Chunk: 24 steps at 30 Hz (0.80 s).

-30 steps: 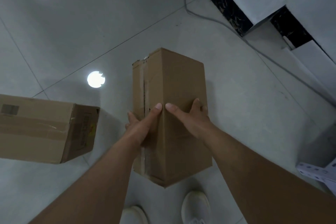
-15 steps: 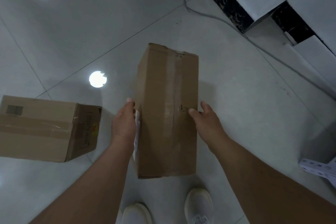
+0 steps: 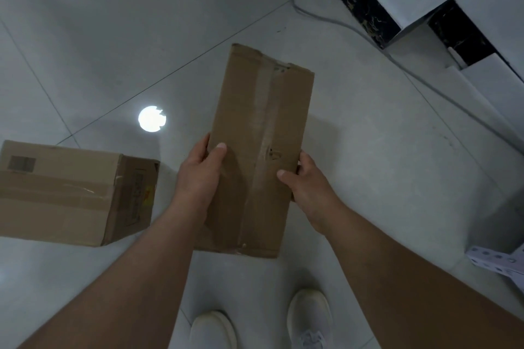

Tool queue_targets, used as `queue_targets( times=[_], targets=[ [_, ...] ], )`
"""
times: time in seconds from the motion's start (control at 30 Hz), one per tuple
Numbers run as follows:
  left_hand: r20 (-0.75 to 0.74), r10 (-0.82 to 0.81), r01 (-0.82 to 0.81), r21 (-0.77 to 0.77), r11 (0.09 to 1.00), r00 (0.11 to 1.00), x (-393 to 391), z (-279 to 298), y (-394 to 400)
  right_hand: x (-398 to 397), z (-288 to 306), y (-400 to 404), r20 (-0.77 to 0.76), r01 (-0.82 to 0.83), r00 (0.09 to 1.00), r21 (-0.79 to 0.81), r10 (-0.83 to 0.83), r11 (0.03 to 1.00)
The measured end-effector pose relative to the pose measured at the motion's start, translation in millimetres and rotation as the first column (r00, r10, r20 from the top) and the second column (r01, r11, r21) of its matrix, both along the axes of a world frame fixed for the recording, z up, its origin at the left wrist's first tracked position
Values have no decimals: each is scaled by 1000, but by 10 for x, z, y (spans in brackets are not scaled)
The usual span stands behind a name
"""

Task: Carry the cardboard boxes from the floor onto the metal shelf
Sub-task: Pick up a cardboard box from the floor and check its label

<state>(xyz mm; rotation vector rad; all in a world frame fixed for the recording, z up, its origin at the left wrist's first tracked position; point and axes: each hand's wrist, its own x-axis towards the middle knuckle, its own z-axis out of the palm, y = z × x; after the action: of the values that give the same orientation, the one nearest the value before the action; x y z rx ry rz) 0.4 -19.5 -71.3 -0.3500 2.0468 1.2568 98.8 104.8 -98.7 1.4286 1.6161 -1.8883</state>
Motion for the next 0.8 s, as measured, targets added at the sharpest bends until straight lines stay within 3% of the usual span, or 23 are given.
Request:
queue_targets(
  times=[0.1,0.17,0.27,0.37,0.43,0.5,0.67,0.73,0.8],
  targets=[
    [-99,-101,100,-10,995,990,-113,62,40,-60,-20,-50,-34,92,995,-44,-93,995],
    [-221,-226,207,-104,973,949,-172,98,57,-101,-42,-101,-13,124,992,-87,-125,989],
    [-346,-478,380,-315,870,807,-163,142,84,-107,-19,-158,161,-69,984,-40,75,997],
    [-297,-583,440,-428,789,756,-25,92,69,-12,-26,-98,391,-303,885,71,253,950],
    [-283,-538,377,-466,801,794,75,21,1,56,-15,9,487,-295,852,144,192,945],
    [-276,-461,290,-488,823,844,130,-38,-78,135,-44,139,470,-15,879,182,-74,983],
    [-222,-209,72,-504,861,952,101,-237,-283,156,-97,385,476,182,782,443,-402,878],
    [-142,-36,-38,-486,873,989,60,-303,-366,133,-88,430,438,127,823,479,-361,869],
    [-14,192,-182,-400,898,981,43,-349,-416,136,-131,422,428,-19,878,482,-216,876]
  ],
)
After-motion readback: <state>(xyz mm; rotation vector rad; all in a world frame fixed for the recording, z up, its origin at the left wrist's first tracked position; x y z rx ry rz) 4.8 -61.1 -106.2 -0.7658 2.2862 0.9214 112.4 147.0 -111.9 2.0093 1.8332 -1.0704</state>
